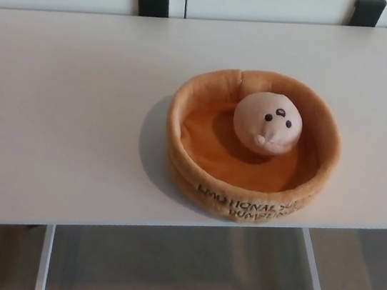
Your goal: The robot walks towards a table in front, picks a dumpling toy with left hand and puts it in an orange round plate
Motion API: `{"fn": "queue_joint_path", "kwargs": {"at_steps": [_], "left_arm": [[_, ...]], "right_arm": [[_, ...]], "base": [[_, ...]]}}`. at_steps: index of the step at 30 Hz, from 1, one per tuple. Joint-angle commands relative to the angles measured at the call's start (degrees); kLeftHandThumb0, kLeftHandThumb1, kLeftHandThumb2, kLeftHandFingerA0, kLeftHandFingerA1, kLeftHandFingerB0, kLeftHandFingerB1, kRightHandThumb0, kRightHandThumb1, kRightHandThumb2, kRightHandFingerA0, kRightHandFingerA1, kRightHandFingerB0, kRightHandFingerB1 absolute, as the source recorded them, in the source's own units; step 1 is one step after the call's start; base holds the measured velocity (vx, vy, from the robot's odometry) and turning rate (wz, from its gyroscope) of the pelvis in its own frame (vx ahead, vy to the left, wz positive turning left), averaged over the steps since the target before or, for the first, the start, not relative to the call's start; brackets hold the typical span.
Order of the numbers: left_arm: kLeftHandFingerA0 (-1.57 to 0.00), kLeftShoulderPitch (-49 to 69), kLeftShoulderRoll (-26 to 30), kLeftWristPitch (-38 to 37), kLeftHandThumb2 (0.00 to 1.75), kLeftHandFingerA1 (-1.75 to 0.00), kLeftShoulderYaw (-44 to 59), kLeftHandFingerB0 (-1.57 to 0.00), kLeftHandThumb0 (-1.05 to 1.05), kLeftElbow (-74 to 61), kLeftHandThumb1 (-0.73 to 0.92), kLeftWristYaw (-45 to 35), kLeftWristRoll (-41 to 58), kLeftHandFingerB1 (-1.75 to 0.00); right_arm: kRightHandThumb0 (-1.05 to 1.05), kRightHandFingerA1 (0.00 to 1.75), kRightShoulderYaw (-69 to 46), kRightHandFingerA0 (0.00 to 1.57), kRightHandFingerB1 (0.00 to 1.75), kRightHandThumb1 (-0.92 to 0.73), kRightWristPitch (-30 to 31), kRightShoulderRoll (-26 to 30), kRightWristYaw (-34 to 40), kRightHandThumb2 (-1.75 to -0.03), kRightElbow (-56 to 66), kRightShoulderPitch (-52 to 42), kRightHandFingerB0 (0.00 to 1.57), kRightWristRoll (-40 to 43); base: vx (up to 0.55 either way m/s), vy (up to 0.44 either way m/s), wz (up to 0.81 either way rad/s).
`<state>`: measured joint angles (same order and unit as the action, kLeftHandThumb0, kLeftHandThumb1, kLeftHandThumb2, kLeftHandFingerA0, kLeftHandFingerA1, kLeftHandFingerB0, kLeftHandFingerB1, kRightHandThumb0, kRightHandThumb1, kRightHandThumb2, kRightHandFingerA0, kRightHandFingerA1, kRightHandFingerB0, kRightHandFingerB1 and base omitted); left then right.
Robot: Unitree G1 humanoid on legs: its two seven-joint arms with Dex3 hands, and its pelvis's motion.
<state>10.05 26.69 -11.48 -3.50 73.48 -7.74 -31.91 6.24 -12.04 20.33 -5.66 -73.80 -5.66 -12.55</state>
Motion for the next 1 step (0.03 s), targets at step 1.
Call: {"fn": "queue_joint_path", "kwargs": {"at_steps": [1], "left_arm": [[-0.52,-0.97,0.35,-3.04,0.63,-0.42,-0.93,-0.38,-0.45,1.05,0.75,3.57,1.94,-0.35]], "right_arm": [[-0.31,0.46,-0.16,0.75,0.35,-0.66,-0.63,1.06,0.01,-0.61,0.23,0.07,0.43,-0.26]], "base": [[0.00,0.000,0.00]]}}
